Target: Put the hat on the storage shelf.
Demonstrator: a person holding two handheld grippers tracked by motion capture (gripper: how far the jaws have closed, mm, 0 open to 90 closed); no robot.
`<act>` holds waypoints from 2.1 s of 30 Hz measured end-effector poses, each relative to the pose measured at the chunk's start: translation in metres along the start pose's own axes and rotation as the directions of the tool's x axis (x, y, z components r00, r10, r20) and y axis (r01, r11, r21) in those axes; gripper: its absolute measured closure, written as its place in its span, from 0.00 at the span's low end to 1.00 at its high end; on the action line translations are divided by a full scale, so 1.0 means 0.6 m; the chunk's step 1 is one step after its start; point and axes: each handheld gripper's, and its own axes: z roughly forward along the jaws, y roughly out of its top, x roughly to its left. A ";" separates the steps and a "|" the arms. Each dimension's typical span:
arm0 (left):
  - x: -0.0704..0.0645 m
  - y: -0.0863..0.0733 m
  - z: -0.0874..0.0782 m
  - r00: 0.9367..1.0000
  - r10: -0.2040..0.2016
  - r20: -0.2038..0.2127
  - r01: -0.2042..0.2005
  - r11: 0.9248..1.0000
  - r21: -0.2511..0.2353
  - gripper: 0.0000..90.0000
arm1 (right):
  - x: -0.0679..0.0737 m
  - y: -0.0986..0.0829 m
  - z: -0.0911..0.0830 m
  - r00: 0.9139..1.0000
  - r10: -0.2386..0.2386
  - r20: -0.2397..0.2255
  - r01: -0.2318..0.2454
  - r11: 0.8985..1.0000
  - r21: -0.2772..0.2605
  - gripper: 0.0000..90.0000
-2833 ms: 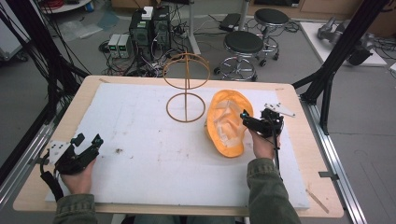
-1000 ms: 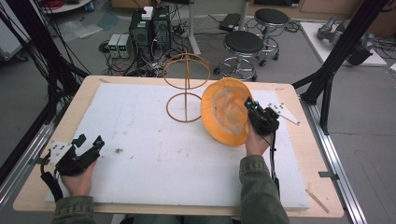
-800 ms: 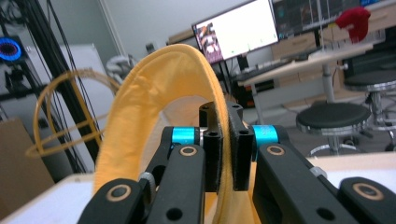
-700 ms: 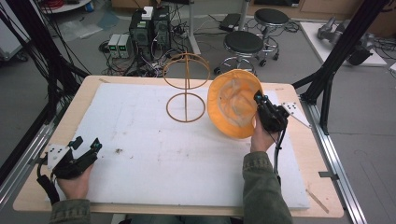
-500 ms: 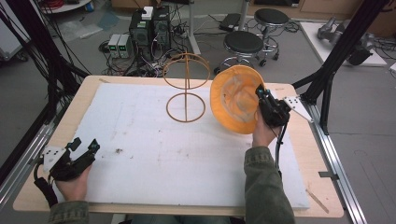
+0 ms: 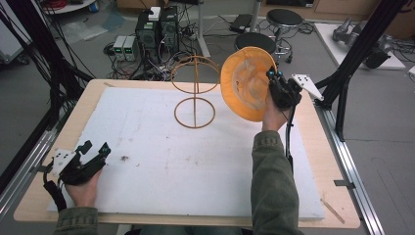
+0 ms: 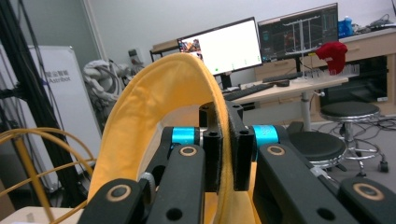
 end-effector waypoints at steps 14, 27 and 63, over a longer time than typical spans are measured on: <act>-0.001 0.001 0.011 1.000 -0.017 0.017 0.018 1.000 -0.012 0.39 | 0.056 0.057 0.083 0.989 -0.120 0.086 0.120 0.993 0.012 0.96; 0.002 0.002 0.010 0.999 -0.030 0.015 0.030 0.999 -0.026 0.39 | 0.131 0.060 0.110 0.997 -0.074 0.024 0.074 0.997 -0.016 0.96; 0.015 0.003 -0.008 0.999 -0.043 -0.002 0.043 0.998 -0.038 0.39 | 0.432 -0.081 0.138 0.876 -0.328 -0.354 0.393 0.911 0.126 0.93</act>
